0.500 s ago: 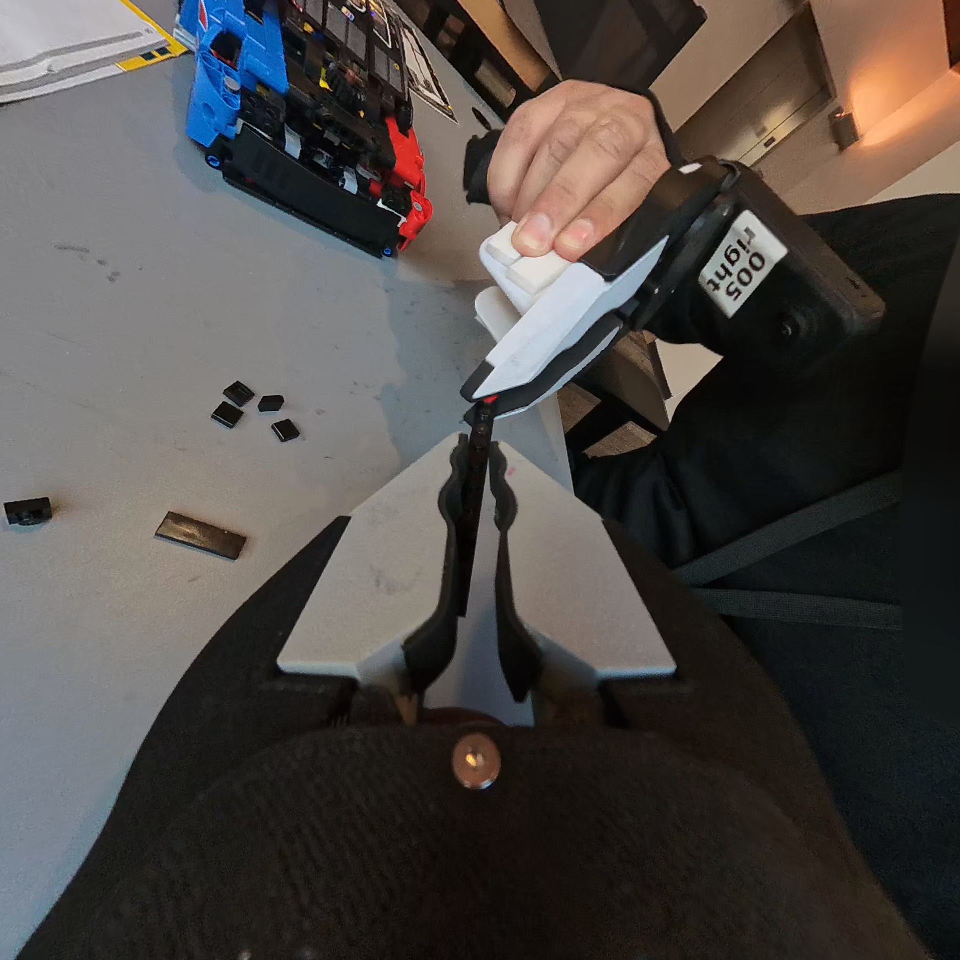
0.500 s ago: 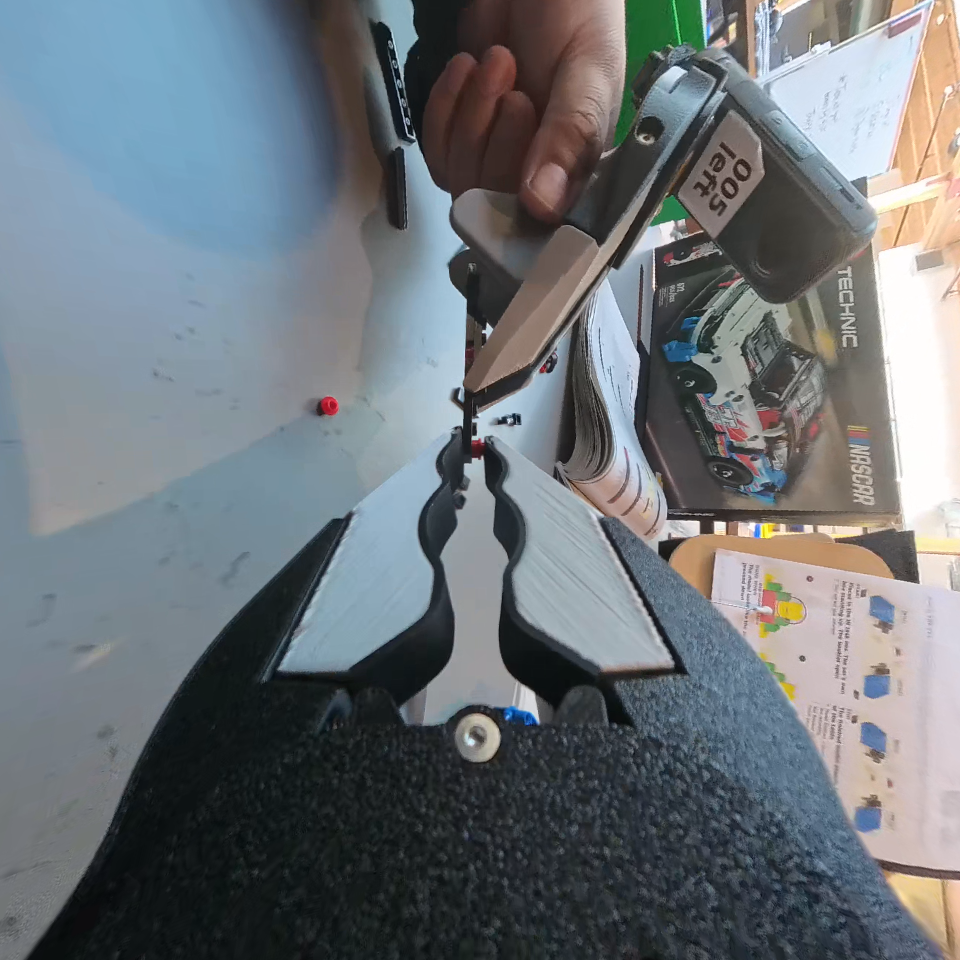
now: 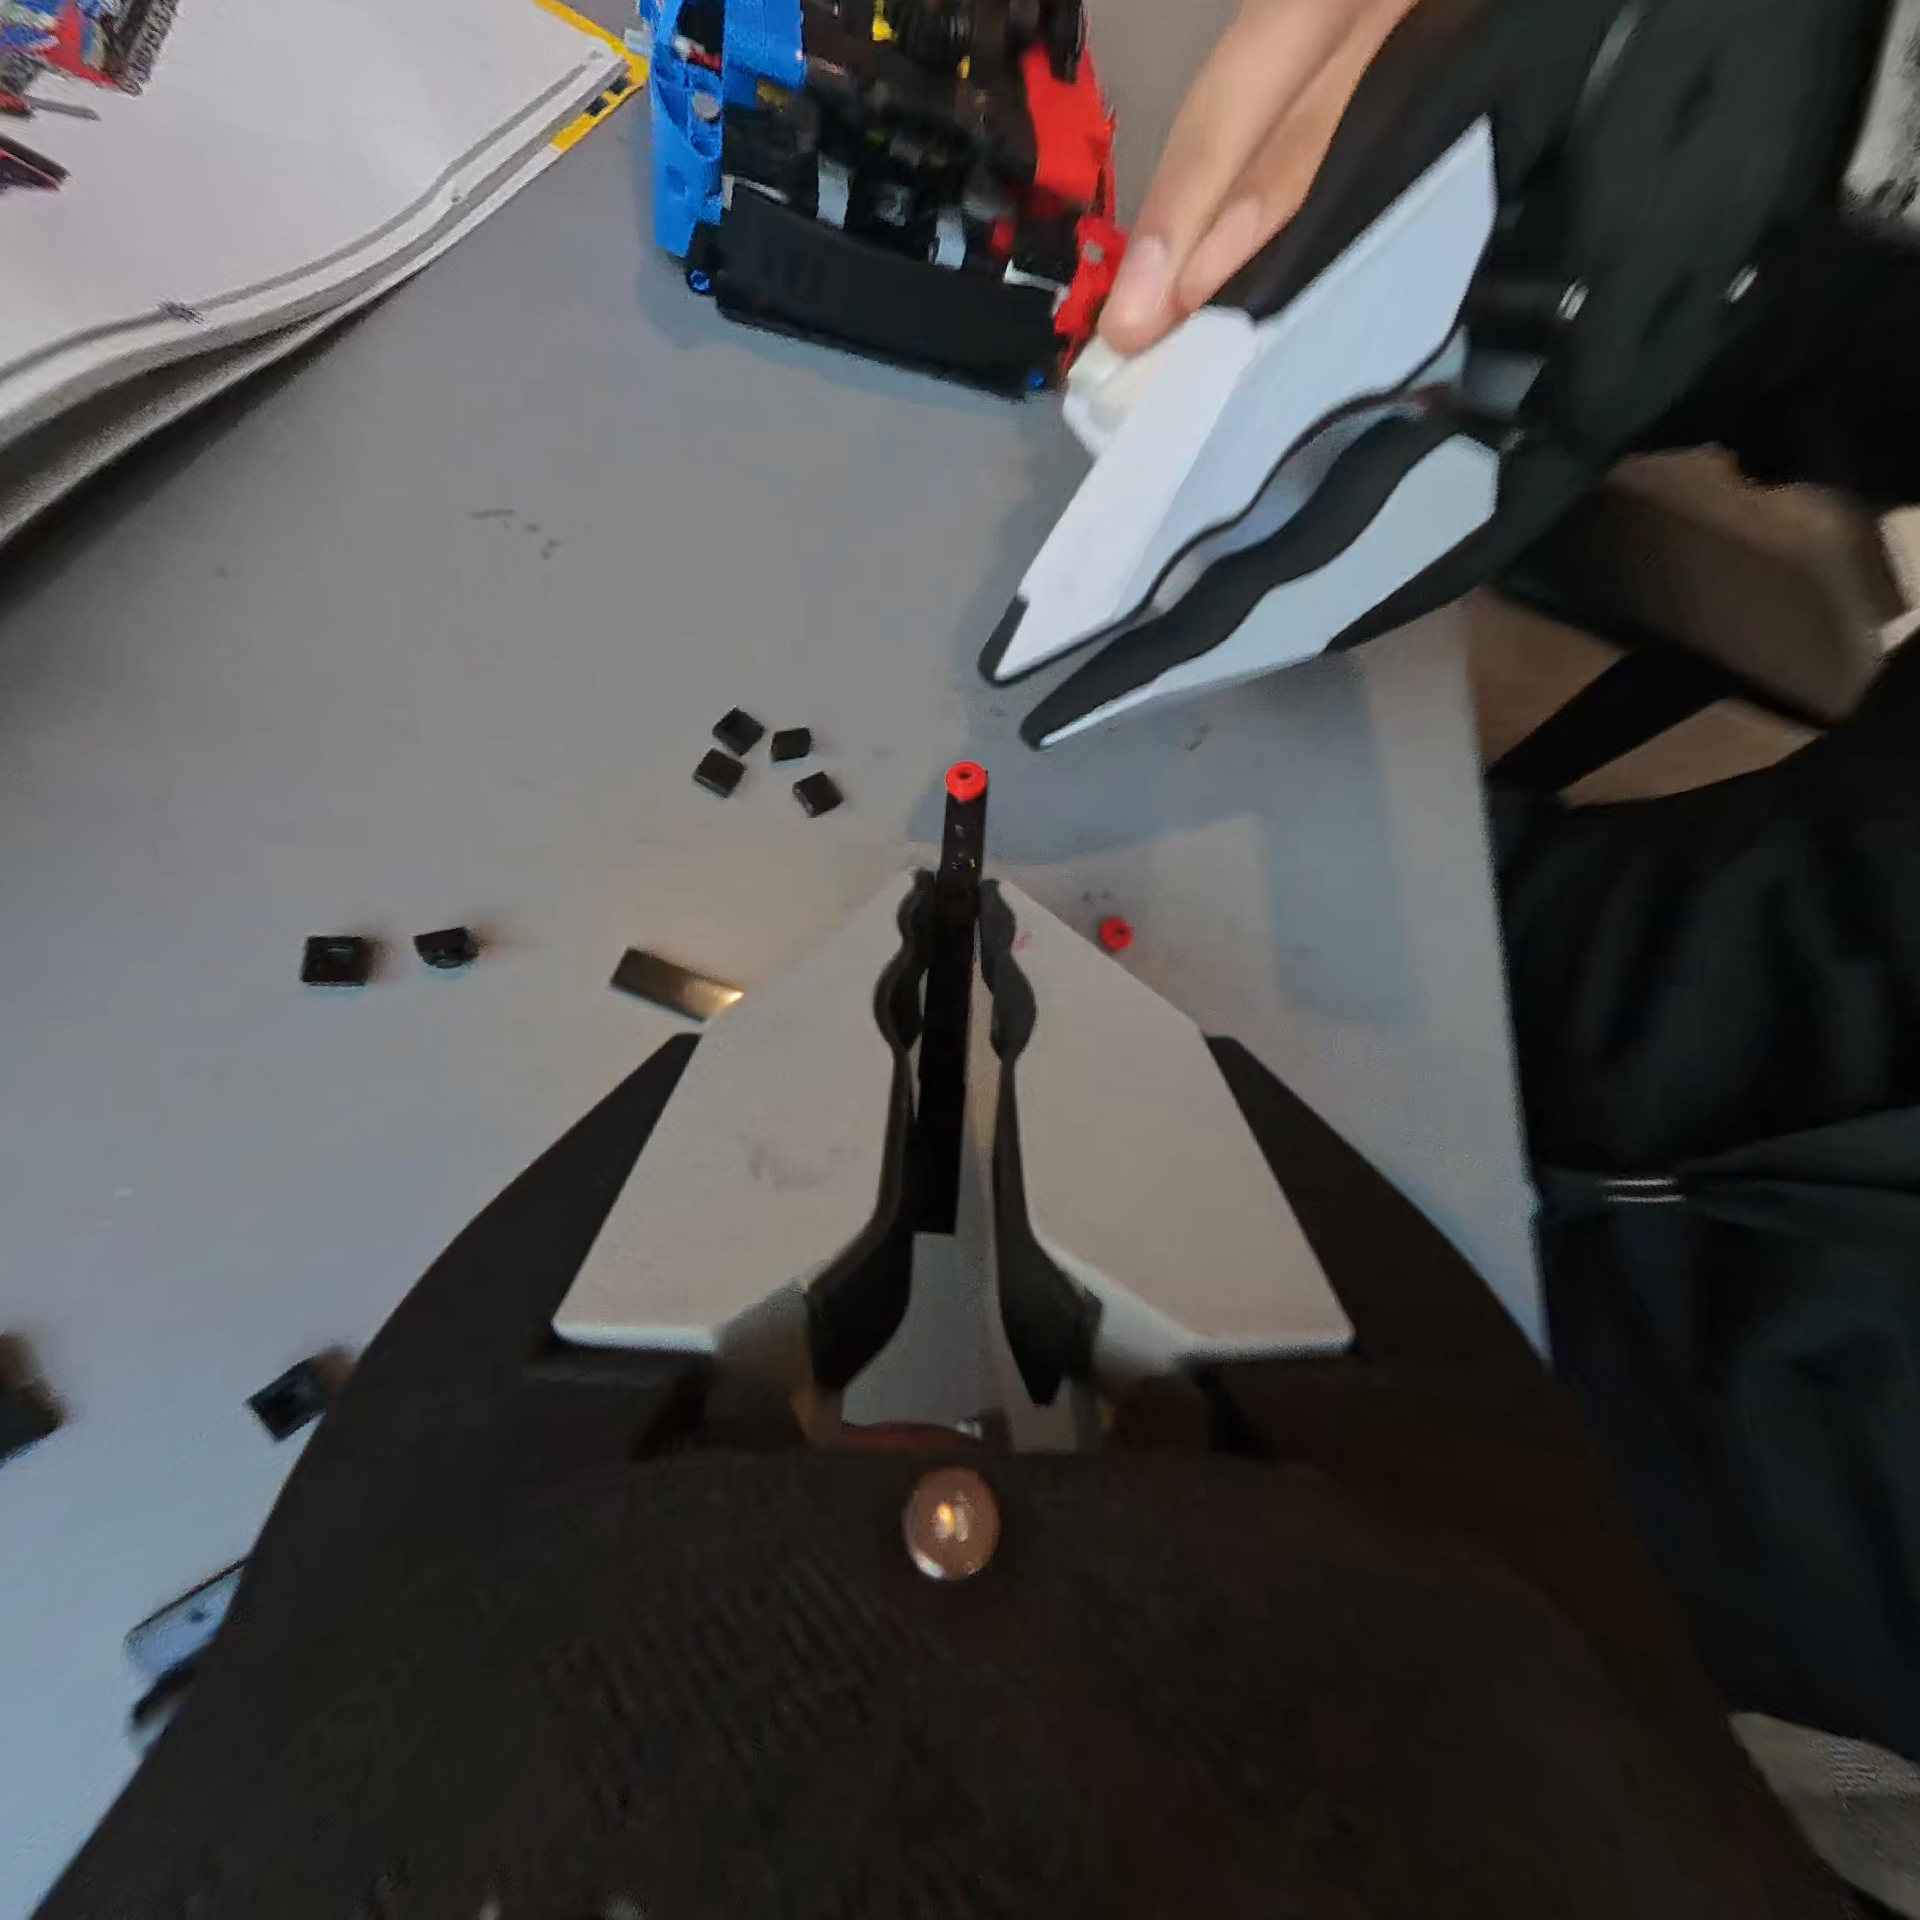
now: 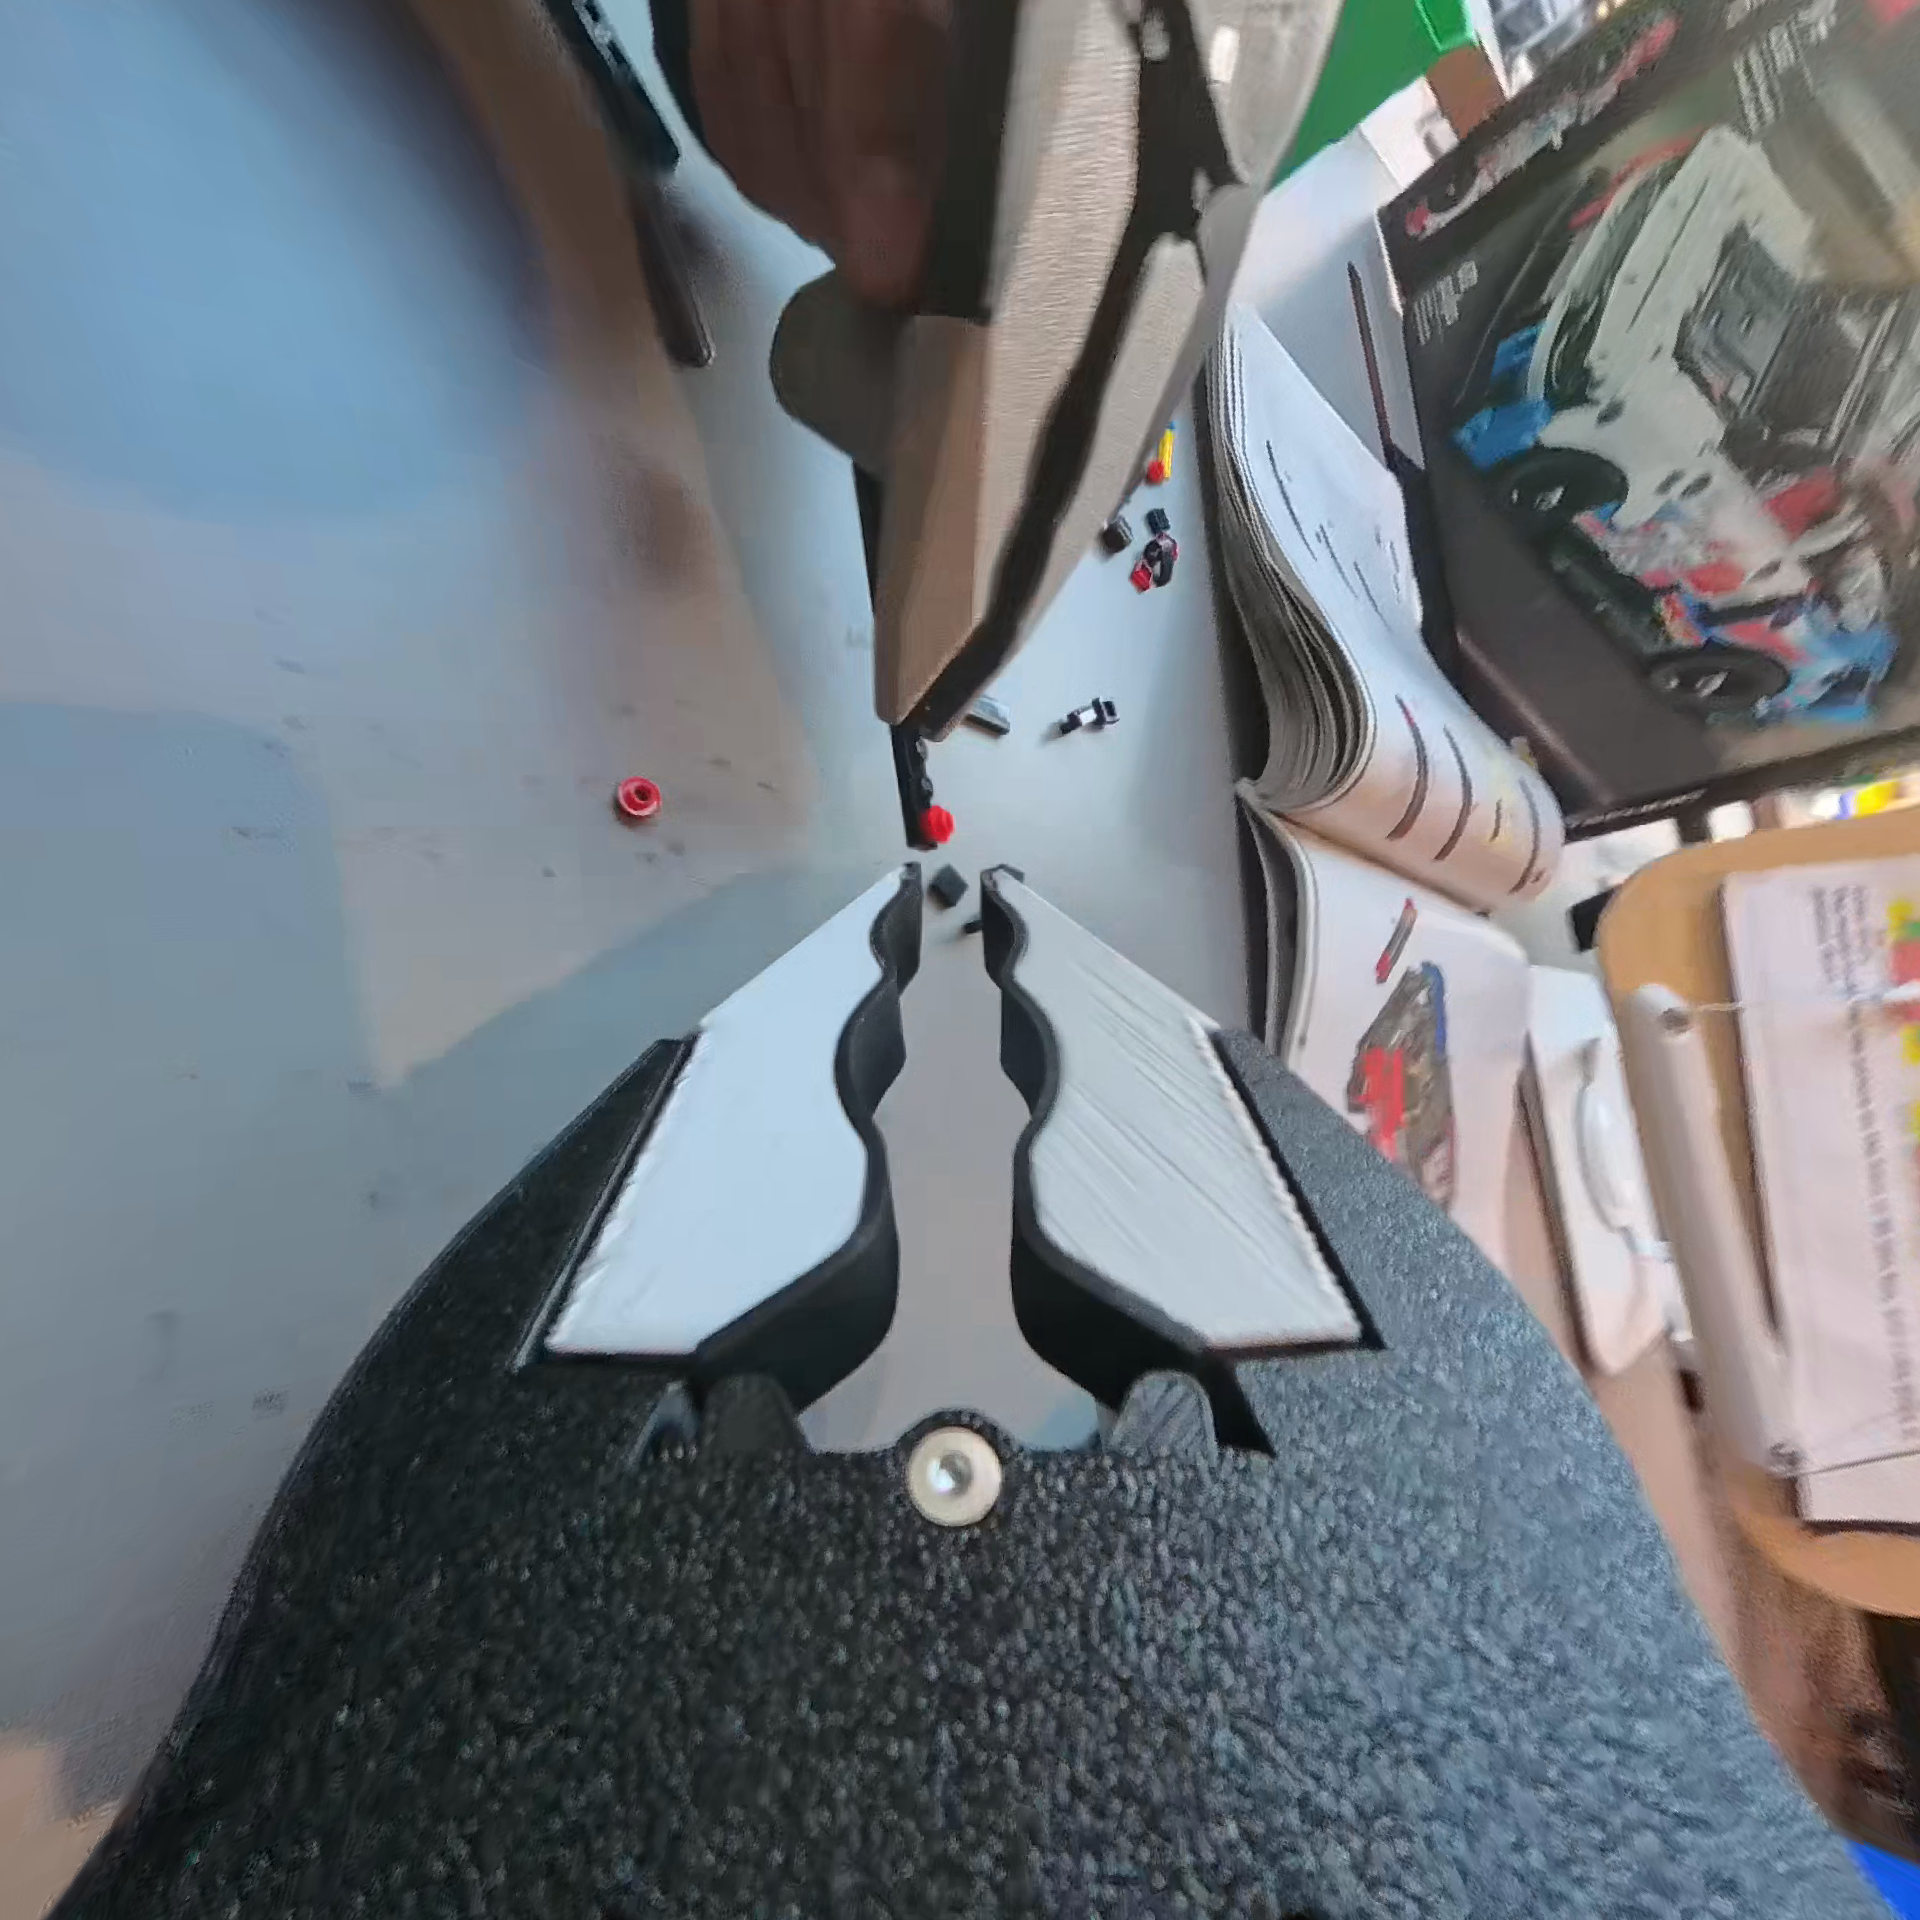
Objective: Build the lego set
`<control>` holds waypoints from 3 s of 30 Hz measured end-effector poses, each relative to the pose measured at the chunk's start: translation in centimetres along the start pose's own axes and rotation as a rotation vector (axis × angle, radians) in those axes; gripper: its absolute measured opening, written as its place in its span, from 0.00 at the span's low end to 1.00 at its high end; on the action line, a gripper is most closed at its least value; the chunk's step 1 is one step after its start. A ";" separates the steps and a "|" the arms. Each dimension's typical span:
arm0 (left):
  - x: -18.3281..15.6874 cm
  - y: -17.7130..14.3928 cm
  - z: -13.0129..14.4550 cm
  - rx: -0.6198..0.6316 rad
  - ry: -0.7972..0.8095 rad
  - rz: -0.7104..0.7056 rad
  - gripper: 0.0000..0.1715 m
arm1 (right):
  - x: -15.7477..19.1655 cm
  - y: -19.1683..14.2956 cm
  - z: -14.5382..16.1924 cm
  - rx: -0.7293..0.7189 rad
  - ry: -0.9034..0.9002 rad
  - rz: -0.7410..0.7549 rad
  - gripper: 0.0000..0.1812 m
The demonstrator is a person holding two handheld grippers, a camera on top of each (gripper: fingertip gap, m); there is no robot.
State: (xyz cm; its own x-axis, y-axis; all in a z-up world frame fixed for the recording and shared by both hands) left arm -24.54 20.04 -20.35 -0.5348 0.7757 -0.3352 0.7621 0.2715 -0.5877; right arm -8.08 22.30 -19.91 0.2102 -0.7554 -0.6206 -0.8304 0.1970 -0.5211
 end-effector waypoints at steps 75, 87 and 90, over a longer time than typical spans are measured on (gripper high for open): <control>-1.2 0.3 1.5 0.181 0.190 -0.098 0.13 | 2.0 2.3 -2.4 0.142 0.204 -0.502 0.05; -1.1 0.4 1.7 0.189 0.190 -0.097 0.12 | 1.1 2.2 -2.4 0.123 0.228 -0.481 0.03; -1.1 0.5 1.7 0.187 0.193 -0.102 0.12 | -0.1 2.4 -1.9 0.129 0.246 -0.415 0.03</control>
State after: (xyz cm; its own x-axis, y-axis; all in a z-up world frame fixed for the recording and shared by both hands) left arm -24.22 18.38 -21.50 -0.5118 0.8490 -0.1313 0.6177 0.2575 -0.7431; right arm -11.07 21.63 -19.99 0.3686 -0.9085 -0.1968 -0.6287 -0.0877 -0.7727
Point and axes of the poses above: each gripper's, where its closed fingertips meet, y out along the fingers, z out of its underside, x = y × z across the jaws, the point moved 9 cm from there along -y, back along the fingers, and after that the axes turned 1 degree about z, right-handed, at the moved point
